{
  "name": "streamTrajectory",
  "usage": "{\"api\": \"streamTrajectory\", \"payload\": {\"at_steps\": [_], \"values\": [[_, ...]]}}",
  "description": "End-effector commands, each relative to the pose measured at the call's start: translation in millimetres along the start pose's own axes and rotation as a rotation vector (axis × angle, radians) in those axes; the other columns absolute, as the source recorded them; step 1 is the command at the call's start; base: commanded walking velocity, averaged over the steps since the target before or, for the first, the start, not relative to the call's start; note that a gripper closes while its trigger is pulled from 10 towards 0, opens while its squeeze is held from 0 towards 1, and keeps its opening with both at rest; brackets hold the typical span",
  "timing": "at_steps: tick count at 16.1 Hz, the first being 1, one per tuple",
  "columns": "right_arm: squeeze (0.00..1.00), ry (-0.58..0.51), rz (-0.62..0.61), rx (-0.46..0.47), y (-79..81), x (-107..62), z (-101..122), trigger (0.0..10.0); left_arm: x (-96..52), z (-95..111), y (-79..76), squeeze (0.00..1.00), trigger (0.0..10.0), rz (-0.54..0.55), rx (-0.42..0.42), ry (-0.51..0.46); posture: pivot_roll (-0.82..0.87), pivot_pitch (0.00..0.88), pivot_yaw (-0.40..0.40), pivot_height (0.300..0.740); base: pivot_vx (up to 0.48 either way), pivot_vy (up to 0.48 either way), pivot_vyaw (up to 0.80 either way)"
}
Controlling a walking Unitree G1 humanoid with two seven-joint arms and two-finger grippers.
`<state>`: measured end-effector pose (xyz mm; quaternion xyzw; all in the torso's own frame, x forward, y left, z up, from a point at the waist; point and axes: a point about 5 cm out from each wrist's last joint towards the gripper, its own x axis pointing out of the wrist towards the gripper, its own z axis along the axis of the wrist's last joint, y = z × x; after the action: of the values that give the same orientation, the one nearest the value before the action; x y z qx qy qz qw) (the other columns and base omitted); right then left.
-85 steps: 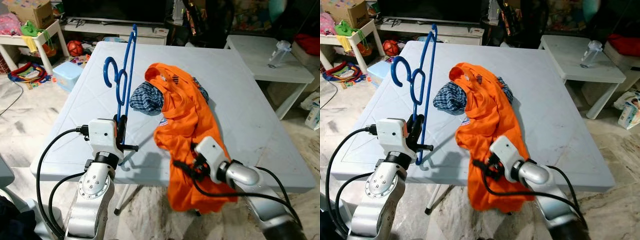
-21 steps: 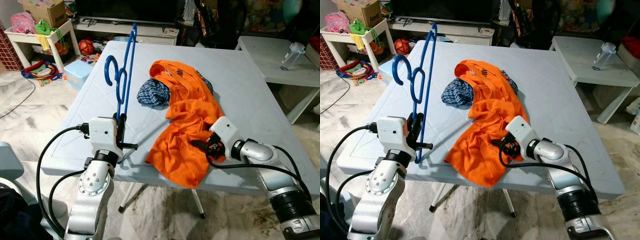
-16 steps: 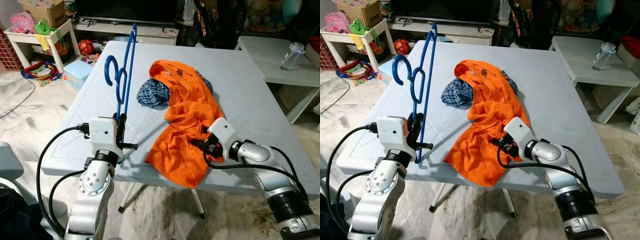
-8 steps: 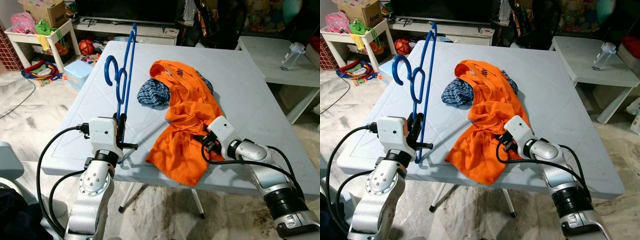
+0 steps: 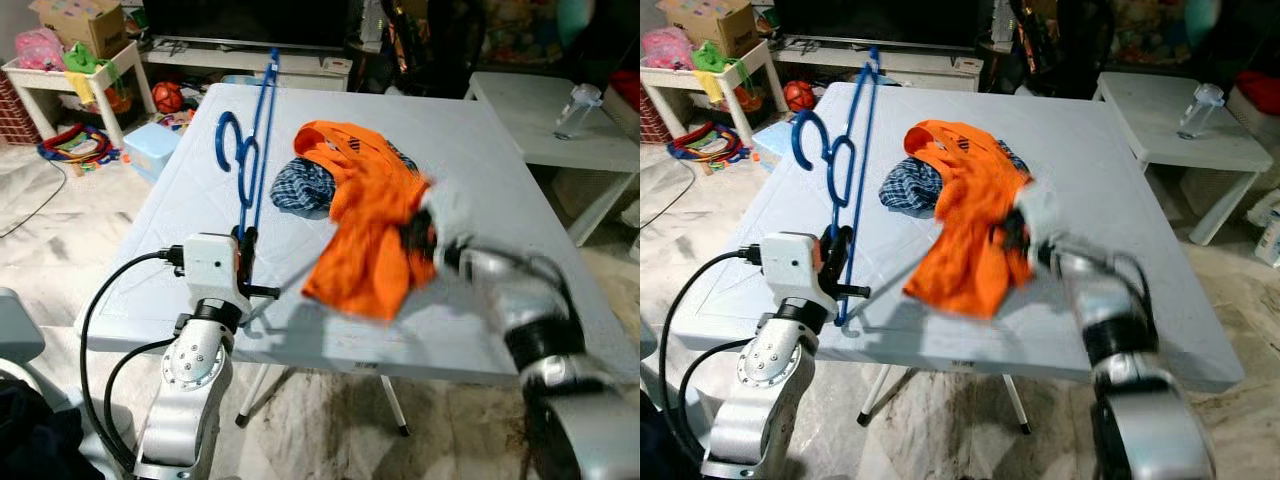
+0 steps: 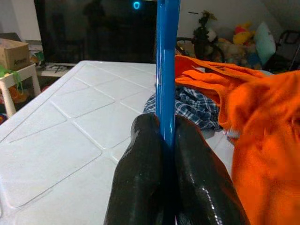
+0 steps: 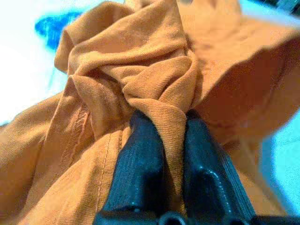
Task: Hang hanger
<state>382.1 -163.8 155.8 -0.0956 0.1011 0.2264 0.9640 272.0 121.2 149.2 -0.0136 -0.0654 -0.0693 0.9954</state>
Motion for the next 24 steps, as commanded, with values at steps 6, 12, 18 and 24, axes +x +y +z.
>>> {"api": "streamTrajectory", "payload": {"at_steps": [6, 12, 18, 24], "values": [[0.0, 0.034, -0.02, 0.043, -4.0, 3.0, -9, 0.0, 1.7, -1, -1.4, 0.0, 10.0, -0.006, 0.001, 0.003, 0.07, 0.057, -0.072, 0.74, 0.0, 0.0, 0.0], [0.0, -0.586, -0.283, 0.118, -10.3, 10.2, 178, 4.3, 2.1, 0, 1.5, 0.0, 10.0, 0.046, 0.002, -0.021, 0.11, 0.02, -0.117, 0.74, 0.0, 0.0, 0.0], [0.0, -0.269, -0.266, 0.097, -11.9, 24.0, 84, 10.0, 6.0, -1, -2.9, 0.0, 10.0, 0.006, 0.006, -0.014, 0.09, 0.028, -0.077, 0.74, 0.0, 0.0, 0.0], [1.0, -0.112, -0.184, 0.088, 10.4, 30.7, 34, 10.0, 1.7, -5, -1.8, 0.0, 10.0, 0.0, 0.01, 0.003, 0.1, 0.041, -0.076, 0.74, 0.0, 0.0, 0.0]]}}
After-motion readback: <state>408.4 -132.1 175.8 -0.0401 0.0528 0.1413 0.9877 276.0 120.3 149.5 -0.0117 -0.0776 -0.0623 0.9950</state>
